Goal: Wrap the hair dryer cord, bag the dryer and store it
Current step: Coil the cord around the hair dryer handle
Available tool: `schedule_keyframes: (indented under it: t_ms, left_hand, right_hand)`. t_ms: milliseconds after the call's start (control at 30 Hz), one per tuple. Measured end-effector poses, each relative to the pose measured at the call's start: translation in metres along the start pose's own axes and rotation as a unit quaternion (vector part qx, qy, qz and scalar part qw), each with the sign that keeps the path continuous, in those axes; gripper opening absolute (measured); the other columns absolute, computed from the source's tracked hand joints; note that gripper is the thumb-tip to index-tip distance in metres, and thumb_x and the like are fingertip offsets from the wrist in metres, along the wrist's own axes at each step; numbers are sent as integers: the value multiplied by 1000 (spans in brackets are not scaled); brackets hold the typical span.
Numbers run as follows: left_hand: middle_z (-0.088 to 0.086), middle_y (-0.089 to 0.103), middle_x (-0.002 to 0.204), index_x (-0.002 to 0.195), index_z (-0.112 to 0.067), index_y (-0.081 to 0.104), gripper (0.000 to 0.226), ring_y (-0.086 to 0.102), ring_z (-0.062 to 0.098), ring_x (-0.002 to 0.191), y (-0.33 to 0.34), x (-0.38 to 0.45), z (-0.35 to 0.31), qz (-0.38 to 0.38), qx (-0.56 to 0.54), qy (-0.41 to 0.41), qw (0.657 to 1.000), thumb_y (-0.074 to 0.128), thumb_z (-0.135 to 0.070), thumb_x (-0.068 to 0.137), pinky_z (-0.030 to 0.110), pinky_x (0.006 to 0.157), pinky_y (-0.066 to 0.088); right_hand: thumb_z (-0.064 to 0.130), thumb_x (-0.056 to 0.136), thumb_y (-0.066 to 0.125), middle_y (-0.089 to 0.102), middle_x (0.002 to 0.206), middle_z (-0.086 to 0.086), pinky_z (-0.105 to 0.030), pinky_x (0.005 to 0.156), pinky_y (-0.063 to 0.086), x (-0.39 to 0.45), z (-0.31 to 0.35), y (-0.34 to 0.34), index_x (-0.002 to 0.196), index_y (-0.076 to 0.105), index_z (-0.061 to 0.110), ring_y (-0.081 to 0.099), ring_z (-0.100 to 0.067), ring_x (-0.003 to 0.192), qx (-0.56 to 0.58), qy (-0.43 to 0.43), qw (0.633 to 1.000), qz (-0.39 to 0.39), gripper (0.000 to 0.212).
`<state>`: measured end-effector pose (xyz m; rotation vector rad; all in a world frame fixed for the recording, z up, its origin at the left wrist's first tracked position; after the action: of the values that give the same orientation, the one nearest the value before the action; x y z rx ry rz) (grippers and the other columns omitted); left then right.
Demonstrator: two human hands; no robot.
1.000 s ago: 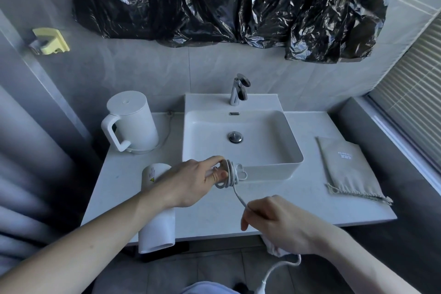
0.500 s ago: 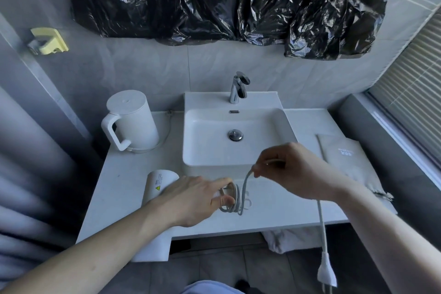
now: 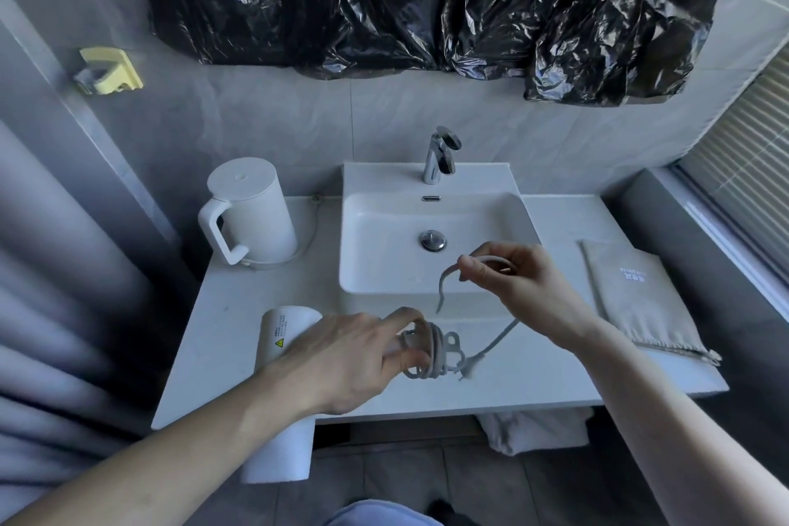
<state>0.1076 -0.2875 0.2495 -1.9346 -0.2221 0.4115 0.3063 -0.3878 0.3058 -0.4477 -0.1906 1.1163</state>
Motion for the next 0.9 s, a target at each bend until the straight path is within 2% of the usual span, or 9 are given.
schedule_keyframes:
  t_ms: [100, 200, 300, 400, 467, 567, 667, 767, 900]
  left_hand:
    - [-19, 78, 112, 135, -48, 41, 37, 68, 28, 103, 1, 1, 19, -13, -66, -23, 997, 35, -69, 105, 44, 82, 53]
    - [-25, 74, 93, 134, -44, 46, 42, 65, 19, 87, -5, 2, 32, -37, -131, -27, 990, 34, -70, 104, 41, 80, 53]
    - [-31, 72, 86, 132, -42, 52, 36, 62, 7, 78, -12, 3, 37, -55, -207, -3, 977, 38, -62, 106, 36, 80, 53]
    - [-16, 60, 64, 125, -39, 59, 23, 45, 11, 60, -20, 6, 37, -101, -274, 4, 956, 40, -45, 112, 33, 65, 43]
    - [-15, 58, 62, 124, -38, 60, 23, 44, 10, 58, -26, 9, 33, -123, -295, -5, 948, 40, -42, 113, 30, 62, 41]
    - [-30, 72, 80, 131, -40, 53, 27, 61, 6, 70, -26, 16, 24, -103, -236, -13, 966, 39, -53, 111, 32, 72, 48]
    - [-21, 79, 111, 138, -45, 41, 34, 67, 22, 91, -18, 20, 16, -60, -117, -10, 991, 41, -60, 108, 43, 82, 54]
    - [-15, 78, 114, 135, -47, 40, 34, 68, 29, 98, -13, 17, 5, -27, -44, 10, 999, 39, -64, 106, 45, 82, 56]
    - [-9, 73, 110, 128, -48, 44, 28, 67, 29, 97, -10, 13, -6, -15, 9, 45, 999, 37, -65, 106, 43, 76, 52]
  right_hand:
    - [40, 100, 70, 30, 55, 8, -23, 50, 22, -12, 4, -10, 75, 77, 12, 25, -13, 53, -52, 5, 998, 30, 38]
    - [41, 100, 68, 32, 51, 8, -20, 48, 25, -26, 0, -16, 73, 78, 16, 27, -11, 49, -131, 24, 990, 53, 38]
    - [38, 99, 67, 39, 48, 6, -23, 48, 29, -33, -10, -18, 72, 77, 18, 32, -11, 46, -190, 49, 980, 38, 35]
    - [38, 99, 65, 41, 48, 5, -25, 50, 29, -40, -15, -6, 73, 79, 20, 33, -11, 46, -227, 67, 967, 94, 34]
    - [38, 100, 65, 40, 51, 3, -23, 50, 27, -50, -9, 10, 77, 81, 20, 32, -9, 47, -213, 56, 962, 164, 33]
    - [37, 101, 64, 34, 57, -3, -26, 51, 24, -63, 9, 29, 82, 82, 19, 28, -13, 51, -155, 28, 961, 230, 32]
    - [40, 104, 63, 31, 59, -1, -28, 53, 22, -59, 22, 27, 83, 82, 20, 27, -14, 55, -123, 0, 971, 204, 34]
    - [38, 106, 61, 33, 55, 5, -22, 51, 24, -51, 28, 20, 81, 80, 17, 28, -8, 52, -124, -24, 976, 175, 38]
    - [37, 101, 69, 52, 51, 4, -19, 50, 31, -44, 33, 15, 71, 73, 20, 36, -5, 50, -145, -53, 976, 151, 35]
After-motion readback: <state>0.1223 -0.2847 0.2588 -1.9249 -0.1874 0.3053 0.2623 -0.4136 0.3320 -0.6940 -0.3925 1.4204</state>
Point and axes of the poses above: each hand's wrist, its own x-axis towards the middle knuckle, its own y-axis out of the palm, z = x × y, the point moved 4 cm from there along x, towards the middle knuckle
